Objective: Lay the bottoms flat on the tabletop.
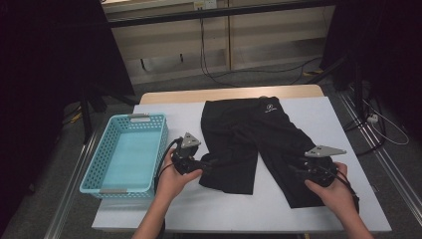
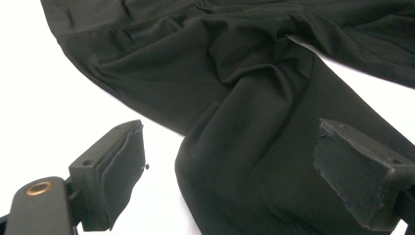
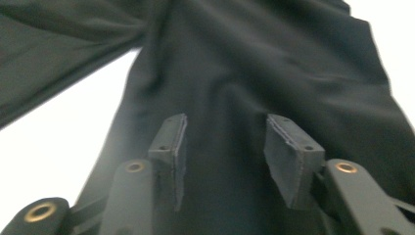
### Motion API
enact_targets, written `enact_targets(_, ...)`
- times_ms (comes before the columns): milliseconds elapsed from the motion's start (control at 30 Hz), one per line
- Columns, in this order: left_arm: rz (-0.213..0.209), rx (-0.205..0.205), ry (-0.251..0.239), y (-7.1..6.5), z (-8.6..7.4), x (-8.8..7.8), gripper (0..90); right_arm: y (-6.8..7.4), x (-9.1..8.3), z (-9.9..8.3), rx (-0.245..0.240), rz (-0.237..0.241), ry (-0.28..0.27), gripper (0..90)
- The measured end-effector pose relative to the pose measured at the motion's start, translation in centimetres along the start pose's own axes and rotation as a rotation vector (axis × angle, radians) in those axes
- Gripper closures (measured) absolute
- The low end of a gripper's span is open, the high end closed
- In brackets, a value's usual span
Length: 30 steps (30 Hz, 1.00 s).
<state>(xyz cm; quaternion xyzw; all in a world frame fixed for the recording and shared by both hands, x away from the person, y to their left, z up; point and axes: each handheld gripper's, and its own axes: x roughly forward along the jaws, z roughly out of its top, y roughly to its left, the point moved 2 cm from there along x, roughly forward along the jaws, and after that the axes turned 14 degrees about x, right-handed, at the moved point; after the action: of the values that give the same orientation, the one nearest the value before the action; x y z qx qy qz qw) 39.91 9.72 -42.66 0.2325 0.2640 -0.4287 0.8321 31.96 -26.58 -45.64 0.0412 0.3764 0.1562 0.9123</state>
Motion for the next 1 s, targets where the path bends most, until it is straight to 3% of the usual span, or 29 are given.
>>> enact_targets(267,-0.009,-0.002,0.022,0.0,-0.4,0.1,11.0,2.8,-0.1,-1.7,-0.038,0.067,0.039,66.2)
enact_targets(333,-0.010,-0.007,0.026,0.1,-0.6,0.2,10.2,3.0,0.0,-2.1,-0.041,0.072,0.061,68.7)
enact_targets(467,-0.009,-0.013,0.031,0.2,-0.9,0.2,9.3,3.0,0.3,-2.5,-0.046,0.078,0.072,82.7)
enact_targets(533,-0.007,-0.012,0.034,0.3,-0.9,0.2,9.3,3.0,0.4,-2.5,-0.030,0.103,0.077,89.5)
enact_targets(633,-0.005,-0.012,0.032,0.3,-0.8,0.2,9.3,3.5,0.6,-2.4,-0.035,0.121,0.086,90.0)
enact_targets(767,-0.002,-0.009,0.028,0.3,-0.7,0.2,9.4,4.8,0.6,-2.6,-0.076,0.156,0.106,90.0)
enact_targets(1000,-0.006,-0.007,0.030,0.2,-0.7,0.3,9.6,6.4,0.5,-2.9,-0.092,0.209,0.126,90.0)
